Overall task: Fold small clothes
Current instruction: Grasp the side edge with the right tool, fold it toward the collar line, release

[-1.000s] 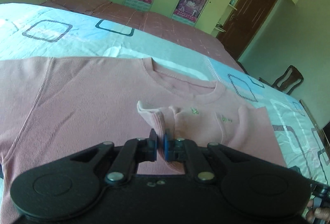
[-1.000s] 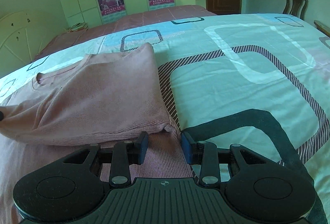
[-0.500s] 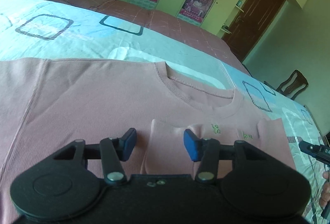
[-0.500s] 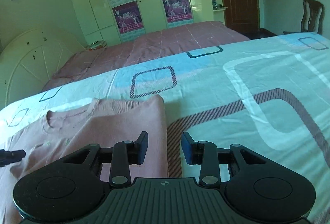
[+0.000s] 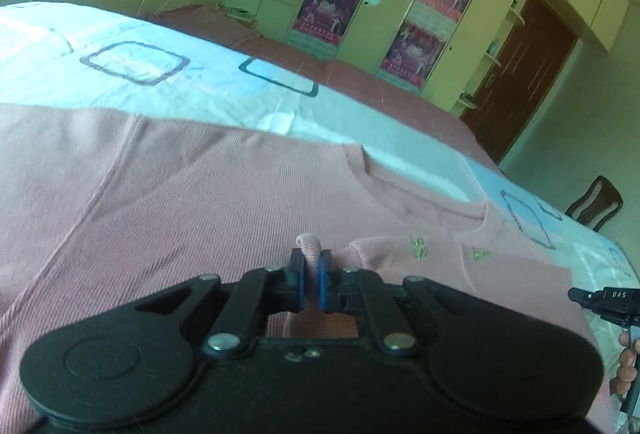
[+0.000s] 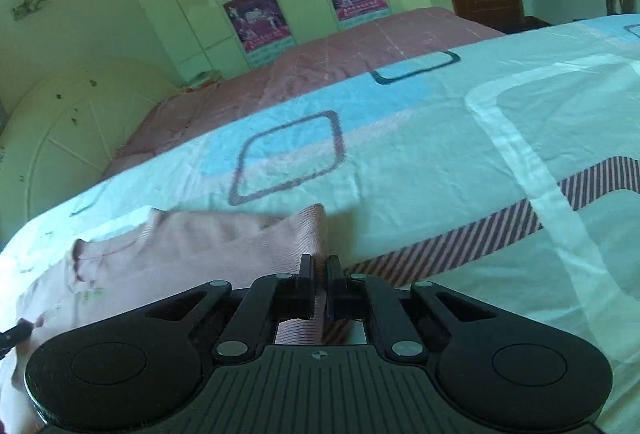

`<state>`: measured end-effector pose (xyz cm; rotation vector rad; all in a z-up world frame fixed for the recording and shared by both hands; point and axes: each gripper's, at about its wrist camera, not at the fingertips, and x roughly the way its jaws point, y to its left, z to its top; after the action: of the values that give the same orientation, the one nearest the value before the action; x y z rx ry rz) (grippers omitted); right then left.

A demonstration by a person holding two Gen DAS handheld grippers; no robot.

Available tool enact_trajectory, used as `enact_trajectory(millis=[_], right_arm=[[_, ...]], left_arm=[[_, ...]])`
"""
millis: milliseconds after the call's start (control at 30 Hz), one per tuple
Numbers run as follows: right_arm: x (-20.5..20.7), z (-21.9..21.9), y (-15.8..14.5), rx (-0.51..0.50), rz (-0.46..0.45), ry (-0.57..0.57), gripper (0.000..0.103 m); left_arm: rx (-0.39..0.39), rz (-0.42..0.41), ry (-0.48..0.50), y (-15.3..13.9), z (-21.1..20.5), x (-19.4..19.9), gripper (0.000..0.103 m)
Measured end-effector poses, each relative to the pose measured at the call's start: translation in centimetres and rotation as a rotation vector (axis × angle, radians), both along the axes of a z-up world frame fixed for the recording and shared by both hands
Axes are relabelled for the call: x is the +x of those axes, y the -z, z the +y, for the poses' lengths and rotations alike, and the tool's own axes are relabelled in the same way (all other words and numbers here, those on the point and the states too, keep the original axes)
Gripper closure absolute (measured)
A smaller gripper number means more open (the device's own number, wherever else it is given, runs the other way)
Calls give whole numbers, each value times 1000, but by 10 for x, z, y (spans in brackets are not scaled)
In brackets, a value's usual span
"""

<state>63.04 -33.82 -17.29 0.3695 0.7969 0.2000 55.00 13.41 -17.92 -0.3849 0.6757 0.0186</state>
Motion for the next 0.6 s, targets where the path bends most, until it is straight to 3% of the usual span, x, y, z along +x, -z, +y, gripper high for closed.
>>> enact_trajectory(millis=[67,167,267,333,400,433,533,600], right_arm=[[-2,1,-3,-30,-7,-12,98],[-14,2,-17,-99,-39,6,98],[-29,15,-33,-144,-101,-71,98],[-28,37,-36,-170,-114,-143,98],[-21,59,-32,-162,-88,-196,98],[-16,70,-28,-166,-70,-225,98],[-11,84,-17,-288,-41,-257,98],[-11,65,-14,-347,-24,-180,98]], left_arm=[[21,4,3,-2,-2,2,95],[43,-4,-48,-12,0,-5,79],[89,-77,-29,-31,-14,-16,76],[112,-67,81,-36,-41,-4,64],[179,-21,187,-33,-77,12,26],[206,-7,225,-30,-90,17,21],[237,52,253,-17,-100,27,36],[231,84,221,-10,-82,25,57]])
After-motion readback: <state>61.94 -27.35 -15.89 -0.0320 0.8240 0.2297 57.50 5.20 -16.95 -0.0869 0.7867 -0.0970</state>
